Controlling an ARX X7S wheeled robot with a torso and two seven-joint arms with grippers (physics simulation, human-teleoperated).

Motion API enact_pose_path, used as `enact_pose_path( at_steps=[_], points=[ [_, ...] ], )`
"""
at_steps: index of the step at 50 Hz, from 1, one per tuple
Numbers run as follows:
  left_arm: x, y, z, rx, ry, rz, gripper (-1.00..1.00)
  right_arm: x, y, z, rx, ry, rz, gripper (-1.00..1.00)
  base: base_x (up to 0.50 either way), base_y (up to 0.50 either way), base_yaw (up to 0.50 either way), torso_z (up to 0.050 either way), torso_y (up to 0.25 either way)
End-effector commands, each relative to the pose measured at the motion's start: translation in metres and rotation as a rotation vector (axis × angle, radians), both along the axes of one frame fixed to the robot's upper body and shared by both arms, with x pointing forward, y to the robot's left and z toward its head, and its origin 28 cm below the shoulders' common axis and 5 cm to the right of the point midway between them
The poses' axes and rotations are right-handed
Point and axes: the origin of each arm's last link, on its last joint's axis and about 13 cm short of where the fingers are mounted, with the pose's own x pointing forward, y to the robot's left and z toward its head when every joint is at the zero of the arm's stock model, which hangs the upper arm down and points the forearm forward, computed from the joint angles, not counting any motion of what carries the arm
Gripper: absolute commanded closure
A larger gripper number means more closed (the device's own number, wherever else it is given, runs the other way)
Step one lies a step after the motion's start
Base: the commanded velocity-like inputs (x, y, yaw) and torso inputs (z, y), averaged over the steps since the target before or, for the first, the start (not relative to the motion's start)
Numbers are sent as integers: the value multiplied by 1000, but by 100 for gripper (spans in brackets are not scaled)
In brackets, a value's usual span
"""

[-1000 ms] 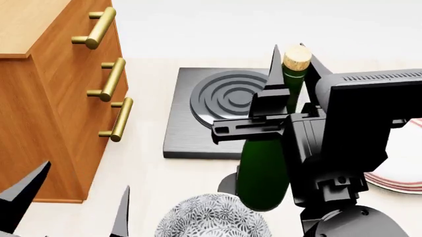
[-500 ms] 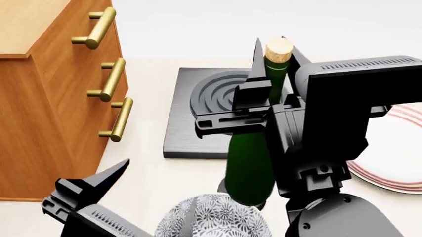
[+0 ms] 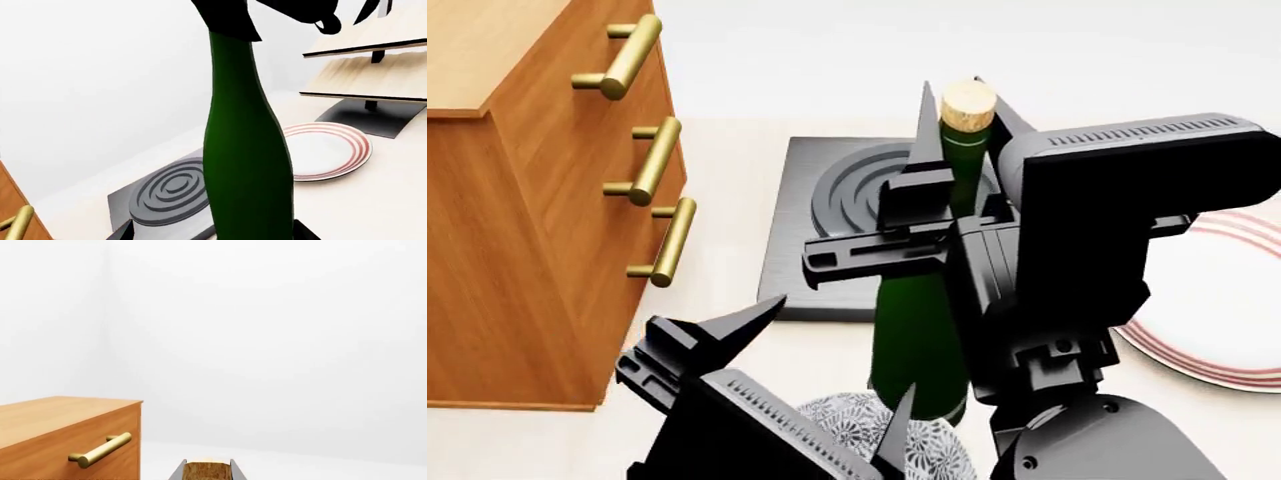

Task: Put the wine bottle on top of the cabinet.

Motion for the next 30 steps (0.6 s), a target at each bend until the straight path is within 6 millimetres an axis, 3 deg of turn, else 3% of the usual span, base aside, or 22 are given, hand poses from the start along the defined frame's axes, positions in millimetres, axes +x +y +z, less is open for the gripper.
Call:
enact_pose_path(
  at_steps=[1,18,30],
  points=[
    [4,-13,10,-92,-4,-113,-100,2,-1,4,0,-35,-8,100,0,0,0,0,0],
    [19,-24,8,-112,22,-141,-100,-4,1,4,-1,-39,9,100,0,0,0,0,1],
    [41,-26,-13,-189,67,-131,-100,-7,1,8,-10,-55,15,100,0,0,0,1,1]
  ],
)
